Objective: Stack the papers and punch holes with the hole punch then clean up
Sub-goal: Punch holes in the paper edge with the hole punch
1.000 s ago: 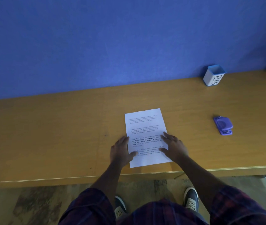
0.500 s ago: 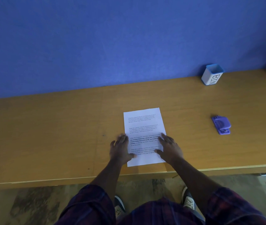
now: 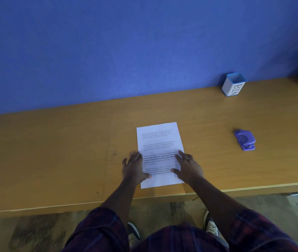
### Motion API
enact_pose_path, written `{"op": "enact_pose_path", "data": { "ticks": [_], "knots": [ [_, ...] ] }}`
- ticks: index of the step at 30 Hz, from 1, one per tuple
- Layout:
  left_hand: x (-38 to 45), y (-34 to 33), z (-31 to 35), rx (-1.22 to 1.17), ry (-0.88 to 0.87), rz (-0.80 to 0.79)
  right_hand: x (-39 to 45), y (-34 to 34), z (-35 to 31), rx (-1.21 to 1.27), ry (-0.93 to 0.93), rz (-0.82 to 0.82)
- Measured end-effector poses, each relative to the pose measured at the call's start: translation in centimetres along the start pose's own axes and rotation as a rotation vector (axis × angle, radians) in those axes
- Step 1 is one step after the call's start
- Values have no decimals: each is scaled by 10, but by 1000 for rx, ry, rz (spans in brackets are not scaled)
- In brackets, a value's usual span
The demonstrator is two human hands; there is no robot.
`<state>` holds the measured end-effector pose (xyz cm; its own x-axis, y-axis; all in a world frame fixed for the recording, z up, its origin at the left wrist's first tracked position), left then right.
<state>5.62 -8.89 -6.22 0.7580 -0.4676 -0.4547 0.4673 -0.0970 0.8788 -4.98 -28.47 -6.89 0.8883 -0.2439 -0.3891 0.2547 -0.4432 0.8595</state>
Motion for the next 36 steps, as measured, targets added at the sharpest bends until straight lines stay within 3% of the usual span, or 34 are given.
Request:
{"op": "enact_pose_path", "data": {
  "ticks": [7, 13, 19, 26, 36],
  "knots": [
    [3, 11, 4, 39, 10, 32, 2, 0, 2, -10, 17, -17],
    [8, 29, 18, 109, 12, 151, -2, 11, 12, 58, 50, 33],
    [16, 38, 86, 84, -249, 211, -21, 38, 49, 77, -43, 220],
    [30, 48, 183, 84, -471, 182, -56, 74, 121, 240, -311, 440],
    [52, 53, 305, 165, -690, 154, -83, 112, 204, 260, -530, 552]
  ]
}}
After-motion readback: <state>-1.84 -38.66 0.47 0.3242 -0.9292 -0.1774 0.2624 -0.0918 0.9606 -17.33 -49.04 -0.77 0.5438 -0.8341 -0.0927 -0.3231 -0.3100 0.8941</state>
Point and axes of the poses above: each hand's wrist, its own x-axis towards the middle knuckle, its own y-axis out of the back of the hand, z = x × y, the point moved 10 cm from there along x, towards the middle knuckle, and after that the axes turned 6 degrees about -z, right-handed, at the moved point
